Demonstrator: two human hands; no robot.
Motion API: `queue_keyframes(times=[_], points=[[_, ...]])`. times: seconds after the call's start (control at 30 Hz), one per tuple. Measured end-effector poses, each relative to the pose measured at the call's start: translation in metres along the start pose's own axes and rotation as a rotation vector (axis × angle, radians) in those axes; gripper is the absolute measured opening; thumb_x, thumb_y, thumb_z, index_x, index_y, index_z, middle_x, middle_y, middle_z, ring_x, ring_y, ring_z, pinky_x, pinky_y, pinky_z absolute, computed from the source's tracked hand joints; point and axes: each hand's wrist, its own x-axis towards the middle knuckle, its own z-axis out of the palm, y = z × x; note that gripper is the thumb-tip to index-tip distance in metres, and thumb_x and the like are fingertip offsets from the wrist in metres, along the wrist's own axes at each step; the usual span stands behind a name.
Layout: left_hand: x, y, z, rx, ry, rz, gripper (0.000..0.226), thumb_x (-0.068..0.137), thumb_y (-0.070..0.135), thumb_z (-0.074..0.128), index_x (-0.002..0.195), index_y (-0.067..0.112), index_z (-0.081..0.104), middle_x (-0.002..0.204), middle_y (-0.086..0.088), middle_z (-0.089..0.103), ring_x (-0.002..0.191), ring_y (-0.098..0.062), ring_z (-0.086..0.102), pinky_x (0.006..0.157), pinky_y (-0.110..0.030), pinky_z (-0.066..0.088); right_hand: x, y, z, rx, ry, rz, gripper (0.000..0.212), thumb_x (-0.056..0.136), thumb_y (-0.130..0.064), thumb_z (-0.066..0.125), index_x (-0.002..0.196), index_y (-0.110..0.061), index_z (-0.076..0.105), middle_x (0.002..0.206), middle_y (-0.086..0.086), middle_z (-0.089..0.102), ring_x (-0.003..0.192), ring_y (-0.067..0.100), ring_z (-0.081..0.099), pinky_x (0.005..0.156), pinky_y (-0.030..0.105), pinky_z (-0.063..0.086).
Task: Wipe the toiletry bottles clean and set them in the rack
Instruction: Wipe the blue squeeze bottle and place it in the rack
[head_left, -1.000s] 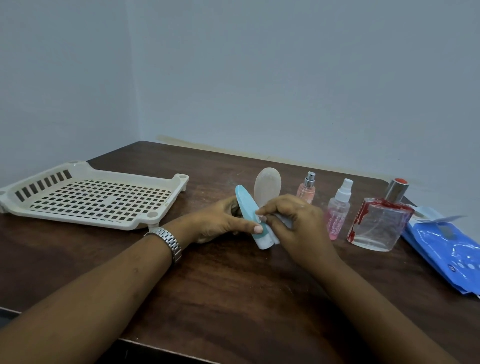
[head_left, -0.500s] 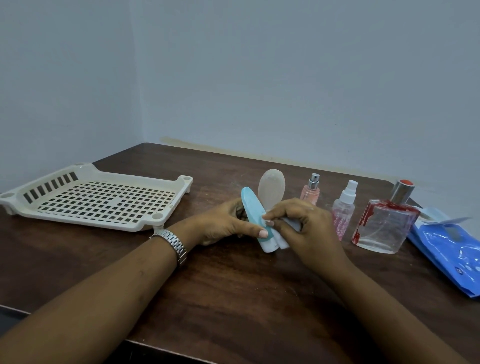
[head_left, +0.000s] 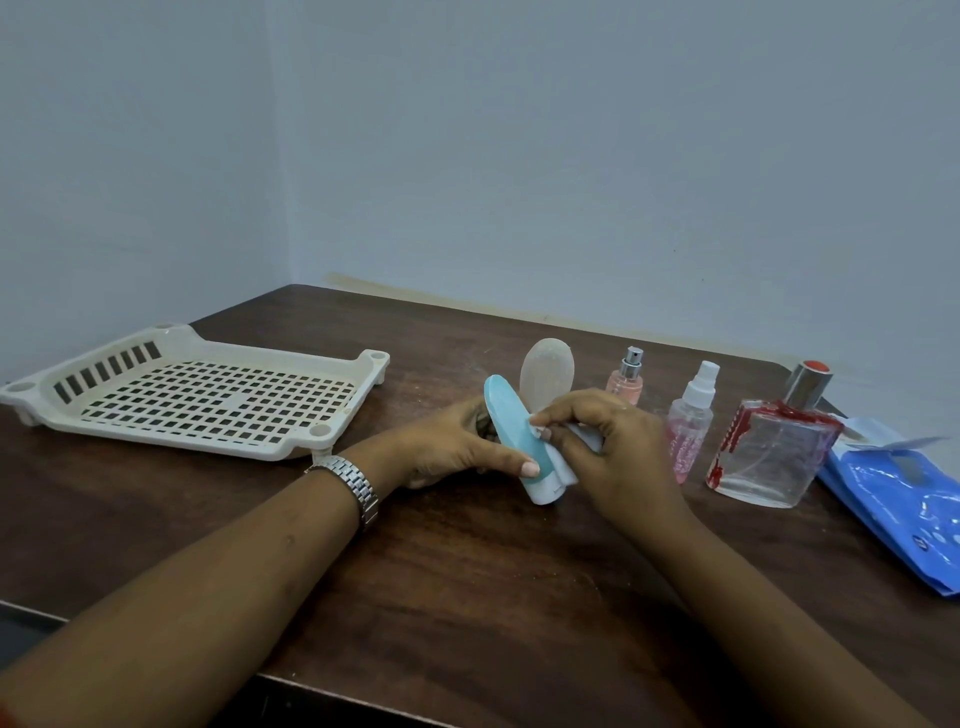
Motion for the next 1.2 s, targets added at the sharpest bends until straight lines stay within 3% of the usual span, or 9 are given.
queue_keyframes(times=[0.07,0.17,0.33,0.83,1.2], points=[[-0.0004,0.0008,-0.0001,-0.017,-0.024,0.0,0.04,0.077,-0.01,0.068,0.104,0.016,0.055,0.098,0.0,0.068,0.092,-0.011,0.067,0.086,-0.027,0.054,-0.0022,-0.0023,-0.0005,0.009,-0.001,-0.031,0.018,0.077,0.0,0.069,0.083,-0.016,0.073,0.083,-0.017,0.063,0.084,0.002,0.061,0.073,0.012,0.048],[-0.001,0.0008,0.0,-0.031,-0.032,-0.001,0.042,0.077,-0.011,0.067,0.105,0.018,0.055,0.096,0.002,0.069,0.088,-0.008,0.068,0.079,-0.021,0.054,-0.0042,-0.0012,-0.0042,0.014,-0.035,-0.052,0.019,0.077,0.0,0.07,0.084,-0.017,0.074,0.084,-0.022,0.061,0.086,0.001,0.061,0.074,0.012,0.049],[-0.0014,0.002,0.0001,-0.03,-0.028,-0.007,0.041,0.078,-0.011,0.067,0.104,0.018,0.054,0.098,0.002,0.068,0.087,-0.006,0.068,0.078,-0.02,0.054,0.0007,0.0023,-0.0012,-0.006,-0.013,0.01,0.017,0.078,-0.001,0.07,0.083,-0.017,0.073,0.083,-0.027,0.058,0.086,-0.004,0.059,0.072,0.007,0.045],[-0.002,-0.0005,-0.0018,0.009,-0.06,-0.002,0.043,0.076,-0.008,0.07,0.107,0.017,0.057,0.103,0.0,0.07,0.098,-0.013,0.067,0.087,-0.026,0.054,-0.0021,0.0012,-0.0022,0.071,-0.019,-0.01,0.02,0.078,-0.002,0.069,0.083,-0.021,0.073,0.085,-0.02,0.064,0.085,0.002,0.062,0.072,0.011,0.048],[-0.0018,-0.0004,-0.0026,0.013,-0.087,-0.006,0.045,0.076,-0.011,0.069,0.11,0.016,0.057,0.104,0.001,0.07,0.099,-0.012,0.067,0.085,-0.024,0.053,-0.0015,0.0026,-0.004,0.115,-0.028,0.062,0.018,0.078,-0.004,0.071,0.082,-0.022,0.073,0.085,-0.014,0.068,0.085,0.005,0.063,0.072,0.015,0.05]])
